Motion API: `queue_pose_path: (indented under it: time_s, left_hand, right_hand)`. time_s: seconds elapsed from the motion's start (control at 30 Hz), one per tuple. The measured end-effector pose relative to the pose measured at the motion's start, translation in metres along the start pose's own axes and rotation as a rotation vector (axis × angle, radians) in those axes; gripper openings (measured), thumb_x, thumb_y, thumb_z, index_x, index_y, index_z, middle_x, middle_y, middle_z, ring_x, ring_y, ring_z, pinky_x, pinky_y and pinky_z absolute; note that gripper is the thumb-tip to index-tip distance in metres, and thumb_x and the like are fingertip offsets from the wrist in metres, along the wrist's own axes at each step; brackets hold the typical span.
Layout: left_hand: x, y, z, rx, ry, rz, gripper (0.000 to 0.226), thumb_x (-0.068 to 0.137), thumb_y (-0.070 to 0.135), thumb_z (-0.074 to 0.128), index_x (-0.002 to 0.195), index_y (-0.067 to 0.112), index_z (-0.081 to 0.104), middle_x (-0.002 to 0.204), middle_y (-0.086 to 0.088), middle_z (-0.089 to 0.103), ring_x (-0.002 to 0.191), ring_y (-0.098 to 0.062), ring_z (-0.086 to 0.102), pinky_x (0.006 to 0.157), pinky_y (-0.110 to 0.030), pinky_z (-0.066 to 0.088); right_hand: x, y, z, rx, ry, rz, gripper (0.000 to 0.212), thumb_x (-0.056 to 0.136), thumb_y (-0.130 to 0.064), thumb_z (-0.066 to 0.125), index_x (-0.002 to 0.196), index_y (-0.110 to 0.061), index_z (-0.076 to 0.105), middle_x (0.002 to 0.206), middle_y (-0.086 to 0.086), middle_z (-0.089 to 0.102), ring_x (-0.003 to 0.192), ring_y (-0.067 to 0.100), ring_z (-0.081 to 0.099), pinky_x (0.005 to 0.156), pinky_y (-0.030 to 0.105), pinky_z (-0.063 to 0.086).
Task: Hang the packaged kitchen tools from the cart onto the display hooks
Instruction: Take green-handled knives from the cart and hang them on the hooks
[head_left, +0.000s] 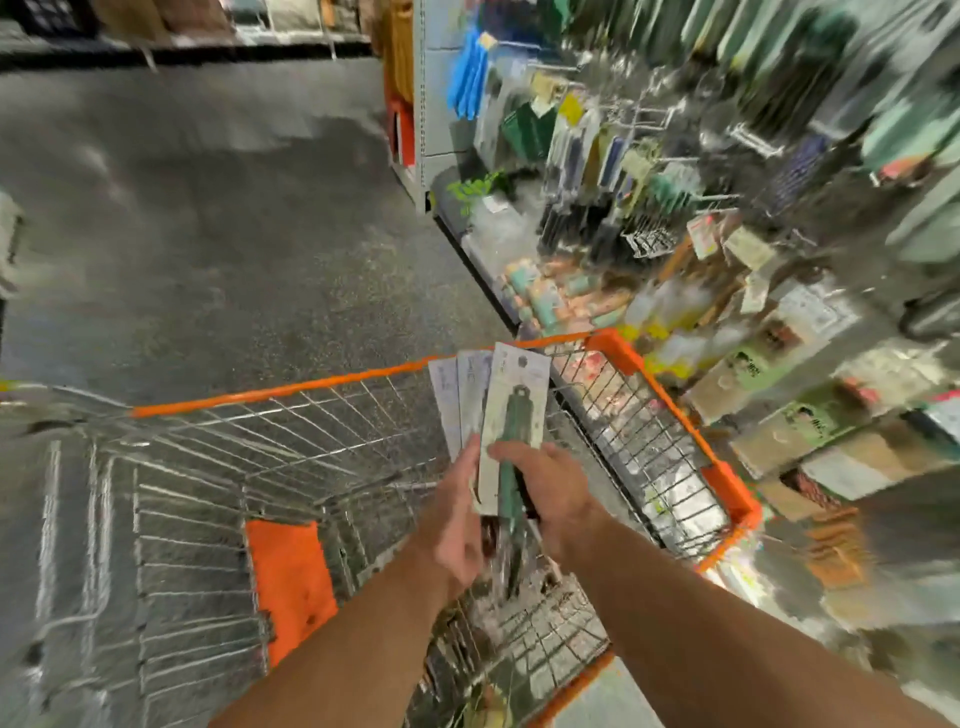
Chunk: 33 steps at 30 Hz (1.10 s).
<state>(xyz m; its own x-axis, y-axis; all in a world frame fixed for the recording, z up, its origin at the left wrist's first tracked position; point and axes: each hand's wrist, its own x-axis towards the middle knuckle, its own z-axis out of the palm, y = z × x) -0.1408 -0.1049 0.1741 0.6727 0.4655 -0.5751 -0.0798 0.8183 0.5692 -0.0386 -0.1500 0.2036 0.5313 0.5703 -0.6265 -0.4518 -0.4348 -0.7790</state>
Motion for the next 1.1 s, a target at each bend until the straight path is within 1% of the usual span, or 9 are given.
queue_pose_path:
  time_s: [0.17, 0.33, 0.4, 0.5, 0.63, 0.7, 0.83, 1.0, 1.1]
  left_hand:
    - [-0.03, 0.026, 0.073, 0.16, -0.074, 0.016, 0.057, 0.094, 0.064, 0.057, 0.13, 0.022, 0.073, 0.122, -0.01, 0.077, 0.117, -0.028, 0.073, 0.109, -0.047, 0.052]
    - [-0.045, 0.035, 0.151, 0.167, -0.205, 0.092, 0.083, 0.061, 0.062, 0.08, 0.135, 0.028, 0.068, 0.121, -0.009, 0.078, 0.111, -0.027, 0.076, 0.098, -0.045, 0.06]
    - [-0.052, 0.036, 0.187, 0.197, -0.286, 0.127, 0.072, 0.068, 0.057, 0.079, 0.133, 0.027, 0.069, 0.119, -0.009, 0.079, 0.108, -0.028, 0.077, 0.097, -0.046, 0.06]
    - [-0.066, 0.033, 0.239, 0.209, -0.38, 0.168, 0.043, 0.088, 0.04, 0.076, 0.129, 0.028, 0.068, 0.112, -0.009, 0.08, 0.096, -0.026, 0.08, 0.071, -0.038, 0.065]
    - [-0.091, 0.029, 0.299, 0.276, -0.536, 0.224, 0.063, 0.07, 0.03, 0.088, 0.13, 0.025, 0.069, 0.115, -0.014, 0.079, 0.103, -0.038, 0.077, 0.091, -0.057, 0.06]
    - [-0.099, 0.026, 0.326, 0.338, -0.621, 0.276, 0.062, 0.068, 0.024, 0.092, 0.126, 0.025, 0.07, 0.117, -0.013, 0.079, 0.105, -0.035, 0.077, 0.097, -0.055, 0.058]
    - [-0.113, 0.011, 0.375, 0.428, -0.716, 0.304, 0.105, 0.042, 0.047, 0.106, 0.136, 0.028, 0.063, 0.124, -0.006, 0.077, 0.114, -0.032, 0.074, 0.103, -0.057, 0.055]
    - [-0.124, -0.008, 0.433, 0.46, -0.773, 0.31, 0.116, 0.034, 0.05, 0.107, 0.138, 0.027, 0.059, 0.121, -0.006, 0.078, 0.106, -0.031, 0.077, 0.097, -0.056, 0.059]
    - [-0.119, -0.017, 0.468, 0.496, -0.781, 0.336, 0.114, 0.033, 0.048, 0.106, 0.135, 0.025, 0.062, 0.119, -0.007, 0.078, 0.106, -0.033, 0.076, 0.098, -0.058, 0.058]
  right_hand:
    - [-0.056, -0.054, -0.03, 0.089, 0.035, -0.204, 0.009, 0.089, -0.006, 0.071, 0.097, -0.009, 0.075, 0.081, 0.008, 0.077, 0.067, 0.019, 0.073, 0.057, 0.028, 0.056]
    - [-0.108, -0.101, -0.068, 0.157, 0.13, -0.449, 0.03, 0.09, 0.0, 0.062, 0.117, -0.014, 0.067, 0.103, 0.015, 0.078, 0.091, 0.031, 0.076, 0.077, 0.042, 0.062]
    - [-0.131, -0.118, -0.091, 0.174, 0.232, -0.511, 0.031, 0.089, -0.004, 0.066, 0.117, -0.013, 0.056, 0.102, 0.015, 0.075, 0.083, 0.024, 0.076, 0.07, 0.037, 0.061]
    - [-0.171, -0.141, -0.132, 0.13, 0.372, -0.612, 0.033, 0.088, -0.005, 0.071, 0.113, -0.013, 0.05, 0.095, 0.009, 0.072, 0.076, 0.015, 0.073, 0.064, 0.031, 0.059]
    - [-0.23, -0.16, -0.185, -0.029, 0.535, -0.727, 0.029, 0.083, -0.026, 0.08, 0.107, -0.023, 0.066, 0.094, -0.002, 0.079, 0.087, 0.018, 0.076, 0.082, 0.046, 0.063]
    - [-0.259, -0.164, -0.208, -0.038, 0.56, -0.774, 0.027, 0.09, -0.024, 0.077, 0.115, -0.021, 0.067, 0.095, -0.007, 0.08, 0.085, 0.011, 0.076, 0.073, 0.029, 0.061]
    - [-0.305, -0.172, -0.247, -0.079, 0.623, -0.834, 0.028, 0.096, -0.023, 0.072, 0.12, -0.03, 0.061, 0.082, -0.019, 0.075, 0.069, -0.006, 0.069, 0.061, 0.01, 0.05]
    - [-0.338, -0.186, -0.3, -0.048, 0.927, -0.828, 0.056, 0.089, -0.038, 0.075, 0.125, -0.036, 0.032, 0.113, 0.001, 0.069, 0.088, 0.017, 0.075, 0.082, 0.042, 0.062]
    - [-0.353, -0.192, -0.339, -0.111, 1.03, -0.833, 0.042, 0.091, -0.039, 0.07, 0.114, -0.037, 0.035, 0.107, -0.002, 0.068, 0.086, 0.021, 0.073, 0.081, 0.049, 0.061]
